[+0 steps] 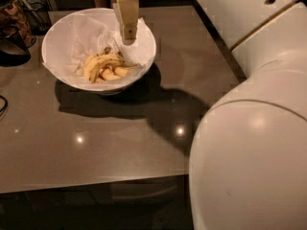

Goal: Pick banana from white bowl

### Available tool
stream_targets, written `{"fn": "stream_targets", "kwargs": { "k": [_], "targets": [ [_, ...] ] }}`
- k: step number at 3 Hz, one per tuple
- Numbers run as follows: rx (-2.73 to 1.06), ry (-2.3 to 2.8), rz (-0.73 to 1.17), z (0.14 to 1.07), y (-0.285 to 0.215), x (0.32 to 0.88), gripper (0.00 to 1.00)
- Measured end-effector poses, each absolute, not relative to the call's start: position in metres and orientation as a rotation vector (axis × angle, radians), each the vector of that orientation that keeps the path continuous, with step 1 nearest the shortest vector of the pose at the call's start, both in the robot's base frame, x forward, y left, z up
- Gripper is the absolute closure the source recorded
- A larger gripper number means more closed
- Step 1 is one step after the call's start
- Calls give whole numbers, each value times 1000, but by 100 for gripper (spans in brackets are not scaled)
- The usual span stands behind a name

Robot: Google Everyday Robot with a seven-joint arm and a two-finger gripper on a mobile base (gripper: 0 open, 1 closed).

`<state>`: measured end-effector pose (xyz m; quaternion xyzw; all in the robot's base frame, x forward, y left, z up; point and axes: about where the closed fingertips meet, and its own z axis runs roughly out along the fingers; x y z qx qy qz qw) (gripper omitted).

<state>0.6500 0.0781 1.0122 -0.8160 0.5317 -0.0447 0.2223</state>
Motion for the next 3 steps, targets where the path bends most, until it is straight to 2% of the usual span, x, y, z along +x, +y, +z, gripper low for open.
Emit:
{"fn": "stream_targets", "kwargs": {
  "k": [2,3],
  "targets": [
    [-2279,1534,76,960,93,665,0],
    [-2261,1521,69,959,99,670,0]
  ]
}}
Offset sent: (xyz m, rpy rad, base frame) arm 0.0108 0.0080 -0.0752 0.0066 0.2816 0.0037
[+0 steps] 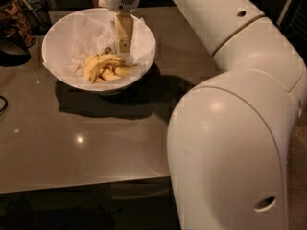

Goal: Pick banana from white bowl

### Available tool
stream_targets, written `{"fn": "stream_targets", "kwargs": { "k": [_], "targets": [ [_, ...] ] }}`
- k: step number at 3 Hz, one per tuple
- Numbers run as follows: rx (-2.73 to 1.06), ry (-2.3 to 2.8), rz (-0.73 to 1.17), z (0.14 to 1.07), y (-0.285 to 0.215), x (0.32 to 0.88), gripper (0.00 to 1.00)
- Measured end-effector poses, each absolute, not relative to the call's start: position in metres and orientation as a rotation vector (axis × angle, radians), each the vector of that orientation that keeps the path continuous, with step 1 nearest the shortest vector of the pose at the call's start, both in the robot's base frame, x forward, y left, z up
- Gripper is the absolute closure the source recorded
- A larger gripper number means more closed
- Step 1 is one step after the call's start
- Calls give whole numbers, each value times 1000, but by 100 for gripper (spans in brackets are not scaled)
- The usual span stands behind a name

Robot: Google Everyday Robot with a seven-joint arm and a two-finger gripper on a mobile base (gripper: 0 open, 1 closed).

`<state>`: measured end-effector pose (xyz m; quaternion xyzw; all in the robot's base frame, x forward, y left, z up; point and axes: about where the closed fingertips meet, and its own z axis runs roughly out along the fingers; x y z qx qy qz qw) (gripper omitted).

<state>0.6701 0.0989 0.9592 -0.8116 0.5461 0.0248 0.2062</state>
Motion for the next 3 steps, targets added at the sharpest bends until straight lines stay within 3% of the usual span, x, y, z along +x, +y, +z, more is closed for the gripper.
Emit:
{"fn": "stream_targets", "kwargs": {
  "k": [1,3],
  "targets": [
    [-2255,1508,123,952,107,672,0],
    [-2248,1534,209,936,117,676,12]
  ]
}}
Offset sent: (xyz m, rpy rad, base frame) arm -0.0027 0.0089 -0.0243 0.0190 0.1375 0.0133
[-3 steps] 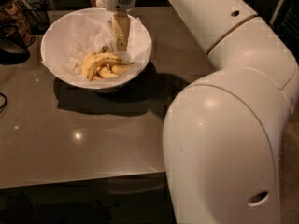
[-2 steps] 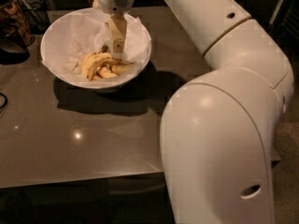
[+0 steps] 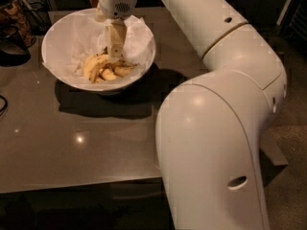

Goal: Pick banana from white bowl

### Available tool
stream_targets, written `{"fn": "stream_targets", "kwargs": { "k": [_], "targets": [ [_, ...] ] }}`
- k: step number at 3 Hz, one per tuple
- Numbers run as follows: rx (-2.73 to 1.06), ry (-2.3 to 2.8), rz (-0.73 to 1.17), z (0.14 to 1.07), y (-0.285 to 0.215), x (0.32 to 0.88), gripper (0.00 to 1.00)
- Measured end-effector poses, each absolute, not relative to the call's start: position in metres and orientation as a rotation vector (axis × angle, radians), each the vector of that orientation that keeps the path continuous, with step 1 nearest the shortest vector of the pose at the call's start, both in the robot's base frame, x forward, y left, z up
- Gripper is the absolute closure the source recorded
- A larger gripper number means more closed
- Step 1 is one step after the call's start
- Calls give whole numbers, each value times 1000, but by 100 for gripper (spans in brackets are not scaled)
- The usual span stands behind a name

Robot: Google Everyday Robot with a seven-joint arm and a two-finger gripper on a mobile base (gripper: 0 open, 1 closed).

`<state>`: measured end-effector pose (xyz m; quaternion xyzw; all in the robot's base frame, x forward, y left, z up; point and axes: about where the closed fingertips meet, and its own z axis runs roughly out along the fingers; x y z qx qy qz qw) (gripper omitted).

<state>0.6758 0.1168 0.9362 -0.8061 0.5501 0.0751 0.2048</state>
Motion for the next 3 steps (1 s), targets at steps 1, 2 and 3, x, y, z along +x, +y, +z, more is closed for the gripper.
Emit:
{"fn": "stream_targets", "kwargs": {
  "k": [1,2,3],
  "targets": [
    [-2240,1549,237,930,117,678,28],
    [-2235,1560,256,926,118,681,29],
    [-2228,1585,280,916,116,684,34]
  ]
}}
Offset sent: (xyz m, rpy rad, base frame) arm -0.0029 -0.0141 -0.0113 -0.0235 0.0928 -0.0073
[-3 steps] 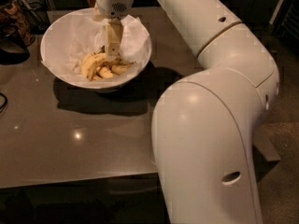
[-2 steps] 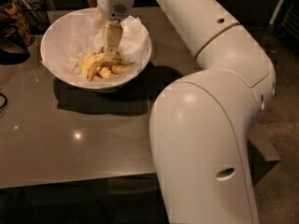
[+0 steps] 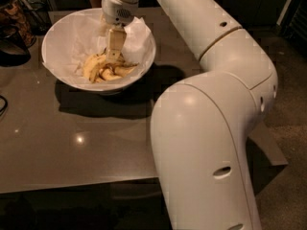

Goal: Pick banana from white bowl

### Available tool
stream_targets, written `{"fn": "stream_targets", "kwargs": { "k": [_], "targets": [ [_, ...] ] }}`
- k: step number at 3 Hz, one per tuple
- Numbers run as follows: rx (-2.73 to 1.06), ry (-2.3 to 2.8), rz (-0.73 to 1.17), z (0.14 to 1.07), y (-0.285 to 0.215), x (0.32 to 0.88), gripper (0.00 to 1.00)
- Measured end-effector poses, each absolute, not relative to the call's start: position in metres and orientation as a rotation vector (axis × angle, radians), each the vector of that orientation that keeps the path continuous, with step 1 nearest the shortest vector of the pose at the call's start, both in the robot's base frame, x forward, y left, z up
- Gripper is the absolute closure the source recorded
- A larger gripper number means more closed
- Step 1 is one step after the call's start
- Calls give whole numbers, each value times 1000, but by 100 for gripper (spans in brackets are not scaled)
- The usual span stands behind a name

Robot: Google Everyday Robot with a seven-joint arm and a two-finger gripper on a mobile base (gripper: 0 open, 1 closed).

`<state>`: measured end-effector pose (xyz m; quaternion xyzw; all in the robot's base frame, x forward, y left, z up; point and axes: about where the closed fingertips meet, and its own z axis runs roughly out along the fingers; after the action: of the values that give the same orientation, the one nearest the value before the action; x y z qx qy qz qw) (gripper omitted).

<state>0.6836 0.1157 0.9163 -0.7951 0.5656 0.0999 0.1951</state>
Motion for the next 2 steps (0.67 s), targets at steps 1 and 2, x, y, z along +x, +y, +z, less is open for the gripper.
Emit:
{"fn": "stream_targets", "kwargs": {
  "k": [1,2],
  "targets": [
    [-2223,1614,308,905,113,685,35],
    [-2219,1633,332,897,112,686,36]
  ]
}}
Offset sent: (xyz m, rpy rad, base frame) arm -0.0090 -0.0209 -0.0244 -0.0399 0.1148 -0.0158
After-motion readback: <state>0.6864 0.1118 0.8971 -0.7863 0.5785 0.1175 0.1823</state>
